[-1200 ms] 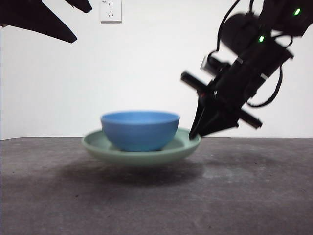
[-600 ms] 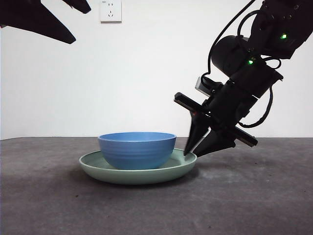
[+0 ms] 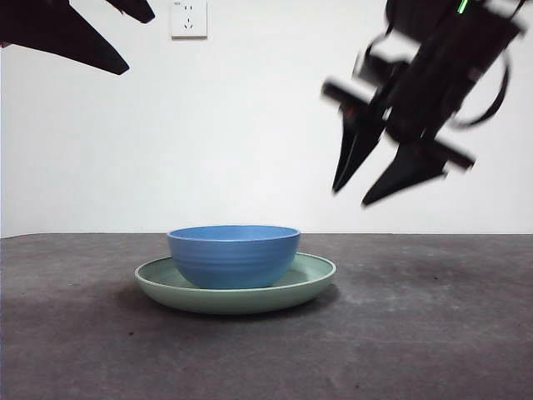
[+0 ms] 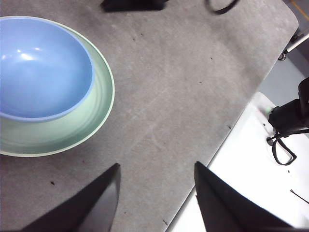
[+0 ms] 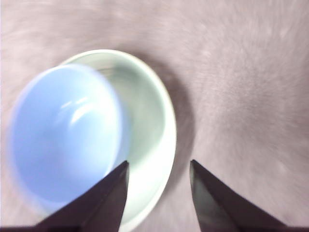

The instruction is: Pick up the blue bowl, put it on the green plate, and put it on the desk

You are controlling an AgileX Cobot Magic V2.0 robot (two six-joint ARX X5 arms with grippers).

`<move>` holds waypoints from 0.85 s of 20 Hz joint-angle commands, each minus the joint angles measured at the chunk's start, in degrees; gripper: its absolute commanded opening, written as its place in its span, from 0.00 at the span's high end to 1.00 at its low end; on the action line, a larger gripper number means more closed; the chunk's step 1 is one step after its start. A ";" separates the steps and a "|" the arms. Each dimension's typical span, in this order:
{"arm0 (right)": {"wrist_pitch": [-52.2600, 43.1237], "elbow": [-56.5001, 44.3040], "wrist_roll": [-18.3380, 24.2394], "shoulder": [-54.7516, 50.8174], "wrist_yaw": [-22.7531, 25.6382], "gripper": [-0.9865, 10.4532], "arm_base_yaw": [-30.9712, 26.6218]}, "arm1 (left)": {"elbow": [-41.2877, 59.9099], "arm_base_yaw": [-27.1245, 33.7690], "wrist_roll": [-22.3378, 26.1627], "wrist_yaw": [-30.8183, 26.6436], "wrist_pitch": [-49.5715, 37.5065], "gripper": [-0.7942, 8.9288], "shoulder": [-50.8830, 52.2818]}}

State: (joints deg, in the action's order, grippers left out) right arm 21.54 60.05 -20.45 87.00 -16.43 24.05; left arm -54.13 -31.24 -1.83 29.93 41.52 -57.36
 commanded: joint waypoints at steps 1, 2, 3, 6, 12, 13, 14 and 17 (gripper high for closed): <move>4.61 1.05 6.84 -6.38 -0.24 0.74 0.48 | -0.66 -0.26 0.28 0.09 -0.39 0.66 -0.26; 7.06 1.05 8.41 -9.79 -0.55 0.74 0.57 | -0.66 -0.26 0.28 0.09 -0.39 0.66 -0.26; 9.53 1.05 9.92 -13.25 -1.36 0.74 0.66 | -0.66 -0.26 0.28 0.09 -0.39 0.66 -0.26; 16.61 1.05 13.64 -22.62 -3.26 0.74 1.33 | -0.66 -0.26 0.28 0.09 -0.39 0.66 -0.26; 26.69 1.03 17.38 -31.98 -4.15 0.74 3.15 | -0.66 -0.26 0.28 0.09 -0.39 0.66 -0.26; 28.28 1.03 18.01 -33.07 -4.85 0.74 3.41 | -0.66 -0.26 0.28 0.09 -0.37 0.66 -0.26; 29.64 1.03 18.29 -33.92 -5.44 0.74 3.65 | -0.66 -0.26 0.26 0.09 -0.37 0.66 -0.26; 32.81 1.03 18.64 -35.95 -6.51 0.74 4.37 | -0.66 -0.26 0.26 0.09 -0.37 0.66 -0.26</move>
State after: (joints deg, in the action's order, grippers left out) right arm 54.37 60.07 -3.14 50.74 -22.59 27.92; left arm -54.13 -31.24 -1.83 29.93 41.54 -57.36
